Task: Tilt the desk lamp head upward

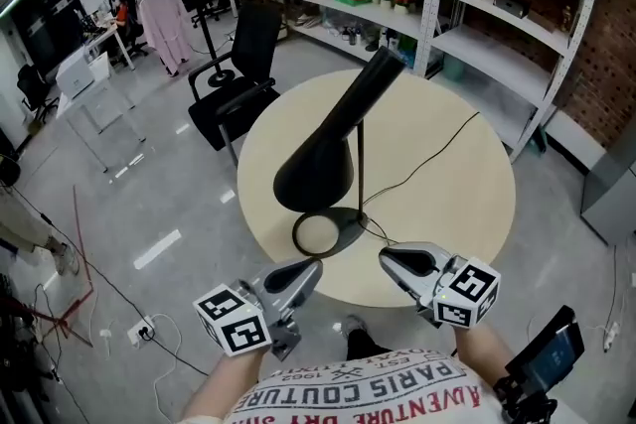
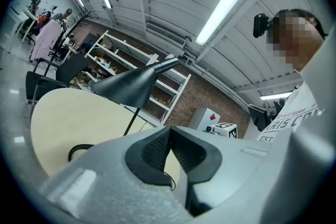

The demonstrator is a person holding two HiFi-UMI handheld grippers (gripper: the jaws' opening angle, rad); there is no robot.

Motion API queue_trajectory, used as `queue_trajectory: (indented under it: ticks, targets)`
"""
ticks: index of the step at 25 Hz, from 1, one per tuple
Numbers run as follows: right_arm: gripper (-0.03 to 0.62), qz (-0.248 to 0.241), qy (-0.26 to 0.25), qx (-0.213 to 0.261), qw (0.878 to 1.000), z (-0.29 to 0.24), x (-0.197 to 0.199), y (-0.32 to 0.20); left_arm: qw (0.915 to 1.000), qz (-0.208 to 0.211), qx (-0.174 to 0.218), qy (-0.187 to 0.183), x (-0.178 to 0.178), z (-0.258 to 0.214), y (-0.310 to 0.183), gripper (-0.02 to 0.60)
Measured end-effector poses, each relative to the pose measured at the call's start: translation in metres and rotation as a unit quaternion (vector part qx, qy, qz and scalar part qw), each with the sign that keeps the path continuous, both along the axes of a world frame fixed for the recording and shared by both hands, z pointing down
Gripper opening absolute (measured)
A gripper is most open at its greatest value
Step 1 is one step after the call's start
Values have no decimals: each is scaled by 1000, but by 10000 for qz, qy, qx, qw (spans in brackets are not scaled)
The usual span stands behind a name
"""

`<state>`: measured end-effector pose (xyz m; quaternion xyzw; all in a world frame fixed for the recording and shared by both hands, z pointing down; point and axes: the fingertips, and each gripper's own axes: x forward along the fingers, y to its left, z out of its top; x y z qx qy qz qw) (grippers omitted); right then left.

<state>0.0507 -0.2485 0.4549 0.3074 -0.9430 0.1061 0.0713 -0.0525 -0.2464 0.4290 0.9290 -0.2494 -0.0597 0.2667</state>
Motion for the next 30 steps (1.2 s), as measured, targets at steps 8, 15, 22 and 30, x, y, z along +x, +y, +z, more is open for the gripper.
queue_trajectory:
  ticks: [8,15,22,30]
  targets:
    - [60,98,405,388,9984,7,2,-85,9988,-322,-197,305,-17,6,-38,0]
    - [94,392,797,523,9947,23,-2,-138,9944,-727,-306,710,-41,6,-54,0]
    - [100,537,850,435,9940,35,-6,-166,9913,-796,-564,879,-48,17,-63,0]
    - [48,484,884,467,9938,41,-11,-171,9858,-712,-748,1327,-44,22,-68,55]
